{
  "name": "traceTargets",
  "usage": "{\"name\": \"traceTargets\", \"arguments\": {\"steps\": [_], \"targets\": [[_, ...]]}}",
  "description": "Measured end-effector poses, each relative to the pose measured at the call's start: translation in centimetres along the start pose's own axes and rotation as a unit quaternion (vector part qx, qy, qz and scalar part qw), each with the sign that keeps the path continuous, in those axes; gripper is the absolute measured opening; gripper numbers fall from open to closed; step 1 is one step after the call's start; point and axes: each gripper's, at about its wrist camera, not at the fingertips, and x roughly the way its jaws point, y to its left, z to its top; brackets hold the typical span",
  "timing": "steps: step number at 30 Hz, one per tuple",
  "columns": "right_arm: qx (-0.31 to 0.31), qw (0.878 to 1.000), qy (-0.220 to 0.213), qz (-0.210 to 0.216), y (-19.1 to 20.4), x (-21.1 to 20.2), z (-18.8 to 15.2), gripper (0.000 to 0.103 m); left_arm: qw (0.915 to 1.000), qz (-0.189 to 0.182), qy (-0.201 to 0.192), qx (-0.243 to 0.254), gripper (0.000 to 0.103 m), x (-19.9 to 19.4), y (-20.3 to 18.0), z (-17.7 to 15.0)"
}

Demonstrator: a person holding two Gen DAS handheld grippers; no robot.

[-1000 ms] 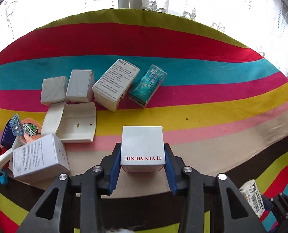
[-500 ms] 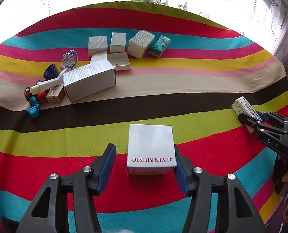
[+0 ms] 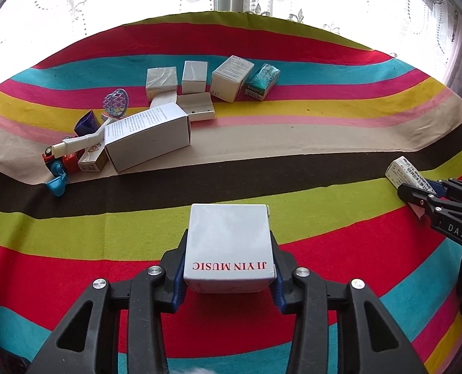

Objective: Organize rigid objects
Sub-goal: 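Grasp the white JIYIN MUSIC box with the left gripper while the right holds the barcode box, then carry both held boxes over to the purple-rimmed storage box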

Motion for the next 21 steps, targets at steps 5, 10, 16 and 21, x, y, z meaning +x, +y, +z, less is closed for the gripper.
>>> {"name": "traceTargets", "arguments": {"steps": [5,10,16,21], "targets": [[0.006,1.000,0.000,-0.004,0.0,0.0,0.0,0.037,1.0000,-0.006,-0.001,-0.006,0.043,0.0,0.2,0.0],[0.042,0.999,0.001,-0.005,0.3,-0.9,-0.7,0.037,1.0000,-0.003,-0.001,-0.009,0.043,0.0,0.3,0.0],[0.075,0.997,-0.019,0.022,3.5,-4.1,-2.8,0.037,0.9999,-0.007,-0.002,-0.013,0.043,0.0,0.4,-0.1],[0.067,0.997,-0.016,0.034,5.2,-5.8,-3.7,0.037,0.9999,-0.007,-0.003,-0.015,0.043,-0.1,0.5,-0.1]]}}
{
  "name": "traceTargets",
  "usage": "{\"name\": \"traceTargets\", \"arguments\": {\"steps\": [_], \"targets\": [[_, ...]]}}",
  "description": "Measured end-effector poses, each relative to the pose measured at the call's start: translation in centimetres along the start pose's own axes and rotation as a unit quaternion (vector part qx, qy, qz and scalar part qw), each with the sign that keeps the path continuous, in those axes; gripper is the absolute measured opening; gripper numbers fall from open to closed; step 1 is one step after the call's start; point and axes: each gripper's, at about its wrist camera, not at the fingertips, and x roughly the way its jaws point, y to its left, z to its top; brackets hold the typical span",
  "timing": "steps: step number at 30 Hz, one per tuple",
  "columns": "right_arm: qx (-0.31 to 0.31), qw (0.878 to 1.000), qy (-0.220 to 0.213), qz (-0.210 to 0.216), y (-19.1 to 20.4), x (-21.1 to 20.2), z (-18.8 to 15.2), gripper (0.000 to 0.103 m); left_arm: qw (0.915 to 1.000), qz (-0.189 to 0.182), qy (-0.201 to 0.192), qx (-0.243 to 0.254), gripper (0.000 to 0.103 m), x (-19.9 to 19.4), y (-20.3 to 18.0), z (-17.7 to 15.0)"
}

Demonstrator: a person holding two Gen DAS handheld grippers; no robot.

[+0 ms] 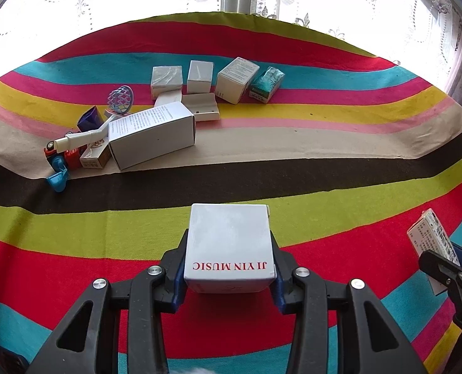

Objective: Organize rigid objects
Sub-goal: 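Carry both held boxes over to the purple-rimmed storage box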

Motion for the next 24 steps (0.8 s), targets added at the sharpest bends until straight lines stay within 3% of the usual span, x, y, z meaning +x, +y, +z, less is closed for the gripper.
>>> {"name": "traceTargets", "arguments": {"steps": [9,16,24], "targets": [[-0.007,1.000,0.001,0.012,0.9,-2.4,-1.0,0.037,0.9999,-0.009,0.000,-0.007,0.043,-1.1,0.2,-0.5],[-0.025,1.000,0.005,-0.001,0.8,-3.5,-2.4,0.037,0.9992,-0.041,-0.005,0.002,0.043,-5.3,-1.1,-4.1],[-0.023,1.000,0.012,0.004,0.8,-4.0,-3.6,0.037,0.9983,-0.057,0.010,0.009,0.043,-7.5,-2.1,-7.7]]}}
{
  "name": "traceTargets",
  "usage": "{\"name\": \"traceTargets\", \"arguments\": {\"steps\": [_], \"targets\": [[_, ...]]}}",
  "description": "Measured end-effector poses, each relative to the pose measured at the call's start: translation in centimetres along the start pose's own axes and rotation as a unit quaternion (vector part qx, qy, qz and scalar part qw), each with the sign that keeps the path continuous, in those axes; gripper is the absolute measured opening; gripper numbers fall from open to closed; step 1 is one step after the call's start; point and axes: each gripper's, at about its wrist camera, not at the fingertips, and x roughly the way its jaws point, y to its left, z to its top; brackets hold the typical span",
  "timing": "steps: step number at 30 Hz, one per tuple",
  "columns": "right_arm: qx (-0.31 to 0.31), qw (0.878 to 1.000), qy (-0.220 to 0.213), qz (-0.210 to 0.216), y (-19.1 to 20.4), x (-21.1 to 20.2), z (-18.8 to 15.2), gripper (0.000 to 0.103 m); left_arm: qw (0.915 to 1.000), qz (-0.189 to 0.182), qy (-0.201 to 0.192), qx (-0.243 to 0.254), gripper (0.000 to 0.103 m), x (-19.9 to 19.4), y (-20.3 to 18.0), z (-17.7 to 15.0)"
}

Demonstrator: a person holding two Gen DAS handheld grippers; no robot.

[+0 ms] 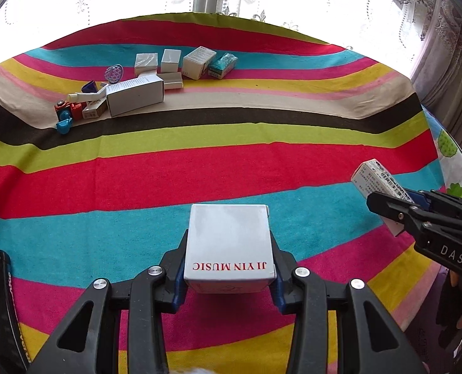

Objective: Organize rigid objects
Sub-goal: 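Carry both held boxes over to the purple-rimmed storage box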

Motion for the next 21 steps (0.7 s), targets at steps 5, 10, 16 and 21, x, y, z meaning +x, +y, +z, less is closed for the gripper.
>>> {"name": "traceTargets", "arguments": {"steps": [5,10,16,21], "targets": [[-0.014,1.000,0.001,0.006,1.0,-0.5,-0.6,0.037,0.9999,0.012,0.005,0.007,0.043,-0.7,-0.2,-1.2],[-0.020,1.000,-0.001,0.011,1.4,-1.4,-1.3,0.037,0.9996,0.025,0.010,0.012,0.043,-1.3,-0.8,-1.5],[-0.015,1.000,-0.010,0.009,0.5,-3.6,-2.1,0.037,0.9989,0.027,0.002,0.039,0.043,-2.8,-3.0,-1.4],[-0.009,1.000,-0.020,0.004,-0.8,-5.9,-3.1,0.037,0.9976,0.023,-0.004,0.065,0.043,-4.1,-5.3,-1.4]]}}
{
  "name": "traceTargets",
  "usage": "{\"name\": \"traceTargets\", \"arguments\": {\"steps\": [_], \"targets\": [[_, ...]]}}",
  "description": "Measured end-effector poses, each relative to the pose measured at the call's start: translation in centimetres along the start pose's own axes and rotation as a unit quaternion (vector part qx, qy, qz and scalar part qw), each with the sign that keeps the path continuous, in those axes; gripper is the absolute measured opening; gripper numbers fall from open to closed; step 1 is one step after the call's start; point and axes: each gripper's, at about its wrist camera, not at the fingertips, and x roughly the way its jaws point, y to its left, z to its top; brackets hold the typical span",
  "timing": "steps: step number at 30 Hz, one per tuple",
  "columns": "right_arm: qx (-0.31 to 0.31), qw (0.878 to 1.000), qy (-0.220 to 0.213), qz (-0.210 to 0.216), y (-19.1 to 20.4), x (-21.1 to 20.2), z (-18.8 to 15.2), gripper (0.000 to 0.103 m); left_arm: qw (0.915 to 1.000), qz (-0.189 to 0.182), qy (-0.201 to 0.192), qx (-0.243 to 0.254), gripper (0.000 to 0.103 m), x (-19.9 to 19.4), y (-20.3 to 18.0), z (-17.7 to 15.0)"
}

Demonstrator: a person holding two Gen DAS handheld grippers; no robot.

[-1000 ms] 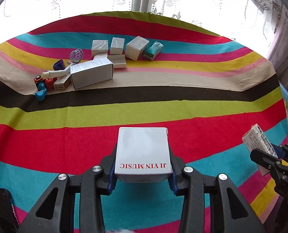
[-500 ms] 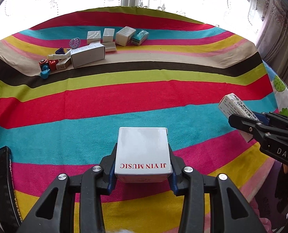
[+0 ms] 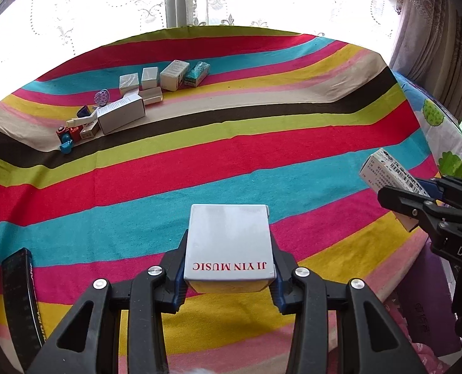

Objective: Organize rigid objects
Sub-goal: 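Carry both held boxes over to the purple-rimmed storage box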

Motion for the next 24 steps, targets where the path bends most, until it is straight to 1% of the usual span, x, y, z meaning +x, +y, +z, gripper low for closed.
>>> {"name": "traceTargets", "arguments": {"steps": [5,13,19,24], "targets": [[0.004,1.000,-0.009,-0.015,-1.5,-2.4,-0.9,0.037,0.9997,-0.003,-0.004,0.025,0.043,-1.3,-2.4,0.2],[0.022,0.998,-0.026,-0.046,-5.0,-6.7,-2.9,0.037,0.9970,-0.022,-0.013,0.073,0.043,-3.6,-6.5,0.6],[0.051,0.996,-0.030,-0.065,-7.9,-10.1,-6.0,0.037,0.9924,-0.058,-0.014,0.107,0.043,-4.8,-10.5,1.1],[0.071,0.993,-0.029,-0.089,-9.9,-12.1,-8.2,0.037,0.9851,-0.086,-0.003,0.149,0.043,-5.3,-14.5,1.1]]}}
